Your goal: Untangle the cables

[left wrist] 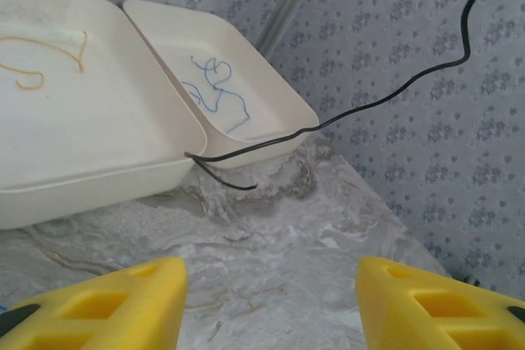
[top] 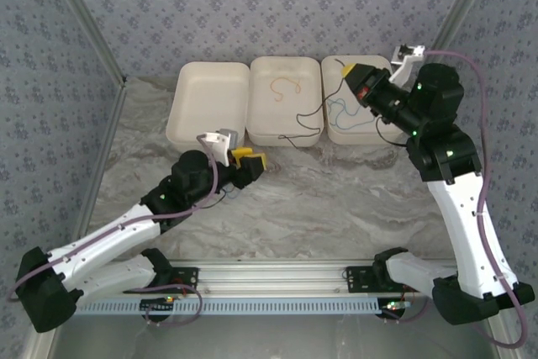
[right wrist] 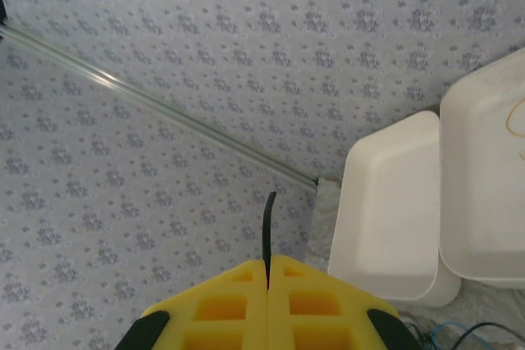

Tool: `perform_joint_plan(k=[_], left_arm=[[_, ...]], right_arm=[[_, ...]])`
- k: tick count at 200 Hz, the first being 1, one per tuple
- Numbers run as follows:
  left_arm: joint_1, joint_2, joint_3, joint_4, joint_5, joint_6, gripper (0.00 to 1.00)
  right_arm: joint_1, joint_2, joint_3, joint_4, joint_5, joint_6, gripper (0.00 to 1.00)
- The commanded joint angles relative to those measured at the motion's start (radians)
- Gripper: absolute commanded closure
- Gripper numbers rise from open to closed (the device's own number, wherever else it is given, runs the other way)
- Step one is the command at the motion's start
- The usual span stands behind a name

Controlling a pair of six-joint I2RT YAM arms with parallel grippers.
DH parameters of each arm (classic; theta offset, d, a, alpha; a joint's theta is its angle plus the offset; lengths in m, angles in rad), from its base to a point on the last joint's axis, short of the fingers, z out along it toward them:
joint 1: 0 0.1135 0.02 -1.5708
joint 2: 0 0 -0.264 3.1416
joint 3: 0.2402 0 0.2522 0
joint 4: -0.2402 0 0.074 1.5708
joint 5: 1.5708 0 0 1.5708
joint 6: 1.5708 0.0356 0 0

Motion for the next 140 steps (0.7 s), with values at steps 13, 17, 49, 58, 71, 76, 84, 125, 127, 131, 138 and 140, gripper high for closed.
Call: perform_joint_plan(k=[13, 17, 49, 58, 71, 76, 84, 125, 127, 131, 138, 140], left_arm=[[-0.026, 0.022, -0.106, 0.189, 0.050, -0.019, 0.48], [-0.032, 0.023, -0.117, 0.202, 0.046, -0.017, 0.49], [-0.102, 0.054, -0.162, 0.280, -0.011, 0.012, 0.44], [-0.115, 0.072, -0.172, 0.314, -0.028, 0.013, 0.41], [-0.133, 0.110, -0.182, 0.364, -0.052, 0.008, 0.37], [-0.138, 0.126, -0.183, 0.379, -0.065, 0.003, 0.35], [-0.142, 0.152, -0.187, 0.397, -0.098, -0.015, 0.33], [-0.142, 0.276, -0.222, 0.598, -0.215, -0.163, 0.25], [-0.142, 0.281, -0.222, 0.608, -0.222, -0.170, 0.25], [-0.142, 0.292, -0.222, 0.623, -0.231, -0.182, 0.25], [-0.142, 0.312, -0.221, 0.660, -0.234, -0.196, 0.25], [-0.142, 0.319, -0.219, 0.669, -0.234, -0.198, 0.25]], right_arm=[[0.101, -0.040, -0.034, 0.019, 0.137, -0.030, 1.00], [0.110, -0.041, -0.038, 0.014, 0.149, -0.030, 1.00], [0.185, -0.054, -0.092, 0.021, 0.237, 0.000, 1.00], [0.201, -0.057, -0.104, 0.030, 0.255, 0.012, 1.00], [0.223, -0.060, -0.114, 0.033, 0.288, 0.034, 1.00], [0.230, -0.063, -0.120, 0.040, 0.299, 0.043, 1.00], [0.244, -0.066, -0.126, 0.046, 0.314, 0.060, 1.00], [0.304, -0.095, -0.156, 0.055, 0.403, 0.142, 1.00], [0.305, -0.098, -0.158, 0.056, 0.406, 0.148, 1.00], [0.307, -0.103, -0.164, 0.056, 0.410, 0.160, 1.00], [0.311, -0.111, -0.172, 0.056, 0.420, 0.183, 1.00], [0.311, -0.113, -0.175, 0.056, 0.422, 0.190, 1.00]])
